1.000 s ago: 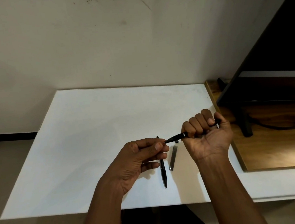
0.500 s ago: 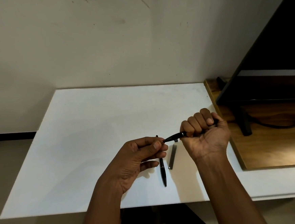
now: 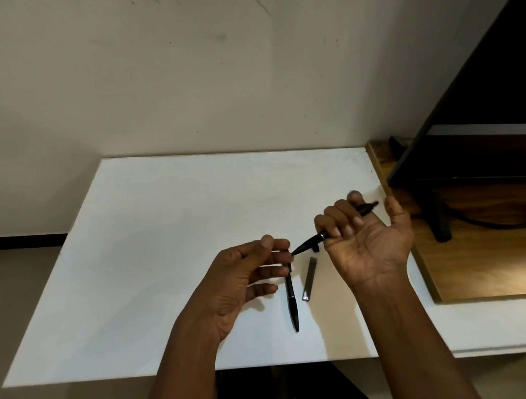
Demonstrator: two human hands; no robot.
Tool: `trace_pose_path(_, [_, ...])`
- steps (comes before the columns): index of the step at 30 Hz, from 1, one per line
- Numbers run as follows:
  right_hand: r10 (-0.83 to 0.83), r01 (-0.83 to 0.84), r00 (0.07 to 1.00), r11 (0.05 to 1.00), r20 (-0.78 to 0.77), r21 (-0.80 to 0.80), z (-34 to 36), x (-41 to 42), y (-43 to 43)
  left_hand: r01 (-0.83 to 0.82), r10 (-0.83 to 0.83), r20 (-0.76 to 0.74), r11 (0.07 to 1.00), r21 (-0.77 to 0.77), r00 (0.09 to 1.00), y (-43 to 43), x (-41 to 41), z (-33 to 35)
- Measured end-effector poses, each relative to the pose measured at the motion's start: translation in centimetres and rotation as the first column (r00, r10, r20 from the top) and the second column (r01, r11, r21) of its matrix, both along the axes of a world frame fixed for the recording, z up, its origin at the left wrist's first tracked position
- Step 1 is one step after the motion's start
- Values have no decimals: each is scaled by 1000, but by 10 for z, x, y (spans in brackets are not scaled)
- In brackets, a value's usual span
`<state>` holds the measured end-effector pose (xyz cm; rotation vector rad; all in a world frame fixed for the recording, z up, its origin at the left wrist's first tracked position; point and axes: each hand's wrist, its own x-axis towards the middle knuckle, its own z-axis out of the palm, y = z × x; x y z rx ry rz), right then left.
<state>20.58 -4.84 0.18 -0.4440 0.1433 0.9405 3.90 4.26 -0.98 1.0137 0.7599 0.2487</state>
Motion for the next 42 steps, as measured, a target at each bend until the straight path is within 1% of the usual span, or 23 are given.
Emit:
trace_pose_path(2, [57, -45, 996, 984, 65, -175, 0, 2, 4, -129, 133, -68, 990, 62, 989, 2, 0, -3])
trace_pose_path(3, [95, -64, 991, 958, 98, -281, -2, 3, 6, -207, 219, -111, 972, 109, 970, 3, 0, -5])
trace_pose_path(5, [178, -65, 964, 878, 197, -474, -6, 2, 10, -326, 368, -203, 921, 215, 907, 6, -3, -12])
trace_pose_path(6, [219, -48, 943, 835, 252, -547, -8, 0, 10, -355, 412, -238, 901, 250, 880, 7, -4, -15])
trace_pose_path(7, [249, -25, 924, 798, 292, -602, -11, -2, 10, -369, 434, -260, 891, 264, 863, 8, -6, -16])
trace_pose_path(9, [288, 6, 901, 740, 325, -673, -17, -7, 10, -362, 428, -276, 895, 259, 861, 8, -6, -17])
trace_pose_path(13, [400, 25, 839, 651, 370, -759, -15, -20, 12, -265, 332, -296, 933, 245, 895, 6, -3, -15])
trace_pose_path(14, [442, 64, 801, 606, 403, -793, -15, -24, 14, -229, 299, -300, 942, 245, 906, 5, -2, -14])
trace_pose_path(15, [512, 137, 731, 538, 451, -832, -15, -29, 15, -190, 260, -300, 951, 244, 918, 4, -1, -14])
trace_pose_path(17, [677, 314, 522, 414, 519, -855, -16, -36, 17, -118, 184, -285, 965, 234, 941, 3, 0, -13])
trace_pose_path(18, [729, 358, 445, 387, 520, -850, -16, -39, 18, -93, 155, -274, 969, 229, 949, 2, 1, -12])
trace_pose_path(19, [761, 363, 401, 379, 510, -851, -16, -41, 18, -75, 136, -265, 971, 227, 955, 1, 2, -12])
trace_pose_path(20, [779, 341, 380, 382, 498, -859, -16, -42, 18, -63, 125, -263, 971, 232, 957, 0, 3, -12])
trace_pose_path(23, [829, 250, 358, 358, 429, -900, -13, -42, 16, -48, 136, -300, 958, 284, 944, 0, 4, -16])
trace_pose_path(26, [872, 216, 316, 317, 373, -923, -10, -42, 15, -40, 140, -327, 955, 294, 934, 0, 4, -19])
trace_pose_path(29, [900, 234, 269, 284, 342, -930, -12, -44, 16, -23, 139, -349, 948, 317, 927, -2, 5, -20])
trace_pose_path(31, [915, 270, 233, 264, 328, -926, -14, -46, 16, -14, 164, -375, 928, 371, 913, -4, 7, -22])
trace_pose_path(35, [924, 308, 209, 248, 320, -919, -18, -48, 18, -26, 259, -404, 867, 498, 878, -5, 10, -27])
trace_pose_path(37, [928, 244, 224, 243, 298, -939, -18, -44, 16, 3, 294, -421, 817, 576, 858, -5, 10, -29])
trace_pose_path(39, [918, 175, 269, 250, 291, -952, -16, -35, 12, 48, 317, -443, 767, 640, 839, -5, 12, -30])
trace_pose_path(40, [907, 179, 294, 257, 301, -950, -16, -30, 10, 67, 330, -457, 747, 662, 826, -5, 12, -30])
trace_pose_path(42, [870, 264, 338, 278, 358, -924, -18, -24, 7, 93, 353, -480, 721, 687, 803, -6, 13, -30])
